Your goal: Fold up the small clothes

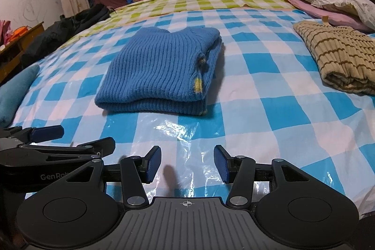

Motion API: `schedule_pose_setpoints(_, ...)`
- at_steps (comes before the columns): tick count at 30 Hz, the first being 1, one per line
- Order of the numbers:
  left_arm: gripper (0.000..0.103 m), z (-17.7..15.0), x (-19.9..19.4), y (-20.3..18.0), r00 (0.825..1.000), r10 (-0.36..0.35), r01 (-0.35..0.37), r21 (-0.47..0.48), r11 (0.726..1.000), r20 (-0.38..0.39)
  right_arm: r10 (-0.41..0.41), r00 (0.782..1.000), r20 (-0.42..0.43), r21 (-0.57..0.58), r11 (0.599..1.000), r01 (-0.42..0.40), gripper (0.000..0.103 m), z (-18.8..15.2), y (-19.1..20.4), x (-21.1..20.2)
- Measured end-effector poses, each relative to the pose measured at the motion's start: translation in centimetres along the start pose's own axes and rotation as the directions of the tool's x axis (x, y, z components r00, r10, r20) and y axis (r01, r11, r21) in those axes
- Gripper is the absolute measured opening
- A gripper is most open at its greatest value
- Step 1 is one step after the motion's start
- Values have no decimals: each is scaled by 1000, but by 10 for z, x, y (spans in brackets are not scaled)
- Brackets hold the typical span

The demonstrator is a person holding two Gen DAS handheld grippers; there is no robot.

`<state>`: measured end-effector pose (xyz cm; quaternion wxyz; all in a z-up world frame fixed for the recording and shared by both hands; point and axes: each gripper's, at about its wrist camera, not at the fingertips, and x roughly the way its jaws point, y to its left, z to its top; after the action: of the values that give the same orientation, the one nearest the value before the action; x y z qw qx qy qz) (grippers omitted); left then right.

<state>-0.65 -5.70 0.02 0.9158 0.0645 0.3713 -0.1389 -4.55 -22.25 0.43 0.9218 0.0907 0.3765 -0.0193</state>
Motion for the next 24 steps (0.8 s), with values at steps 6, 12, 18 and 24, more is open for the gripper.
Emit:
schedule_pose_setpoints(6, 98, -2, -1, 0, 1000, 3, -3, -3, 1000, 1, -5, 1000, -1, 5, 1000, 5, 49, -1, 1, -2)
schedule_pose_setpoints(12, 97, -5, -3, 0, 1000, 2, -2, -6, 1000, -9, -10, 1000, -4, 2, 1000, 10, 49, -5, 2, -3)
schedule_pose_setpoints(18, 97, -9, -5, -2, 1000, 8, -8, -3, 1000, -11, -12, 1000, -8, 8, 1000, 12, 49, -10, 2, -5)
schedule_pose_setpoints(24, 97, -12, -7, -5, 1000, 16, -16, 7, 1000, -11, -16, 1000, -15, 11, 1000, 16, 49, -14, 1, -7)
